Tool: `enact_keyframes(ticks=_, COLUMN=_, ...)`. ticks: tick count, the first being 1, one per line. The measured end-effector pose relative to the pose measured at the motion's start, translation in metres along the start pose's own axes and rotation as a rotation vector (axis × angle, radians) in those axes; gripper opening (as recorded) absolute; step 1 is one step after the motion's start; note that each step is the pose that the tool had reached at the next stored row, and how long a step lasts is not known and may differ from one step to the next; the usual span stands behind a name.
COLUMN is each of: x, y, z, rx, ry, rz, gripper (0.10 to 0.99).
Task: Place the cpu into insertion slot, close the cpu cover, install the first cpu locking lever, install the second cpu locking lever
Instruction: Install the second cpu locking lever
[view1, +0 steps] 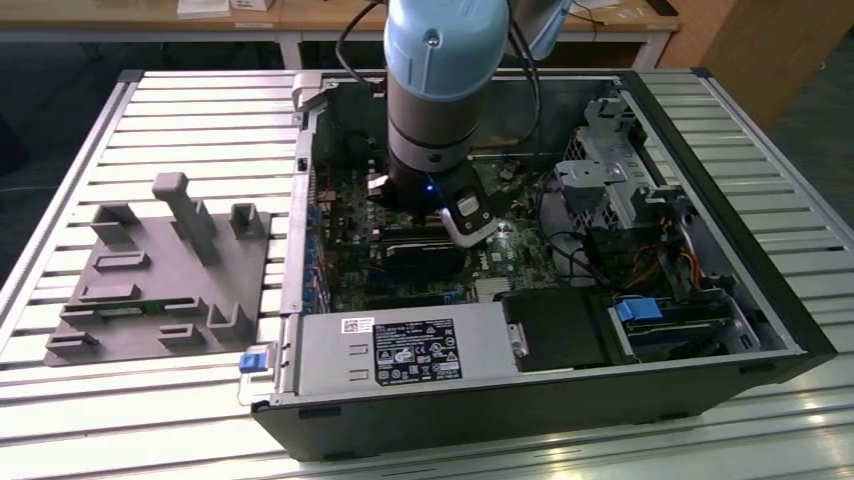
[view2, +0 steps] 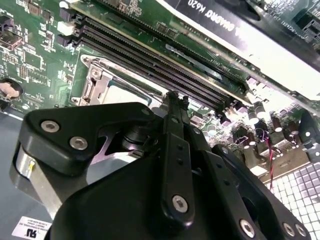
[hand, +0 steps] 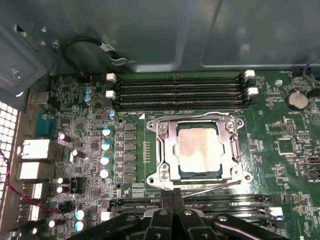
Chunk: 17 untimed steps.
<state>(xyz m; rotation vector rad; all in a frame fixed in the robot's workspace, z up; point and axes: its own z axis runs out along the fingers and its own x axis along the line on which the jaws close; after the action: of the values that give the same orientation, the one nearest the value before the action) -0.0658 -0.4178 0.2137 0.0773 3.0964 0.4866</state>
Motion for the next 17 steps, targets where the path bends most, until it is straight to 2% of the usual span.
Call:
enact_keyframes(ticks=9, x=0.004, y=-0.003, z=0.0084, rx=-0.01, ry=0.0005, rz=0.0, gripper=0.118)
enact_keyframes(ticks=17, x=0.0043, y=-0.004, z=0.0116, rx=-0.01, ry=0.0007, rz=0.0, gripper=0.118)
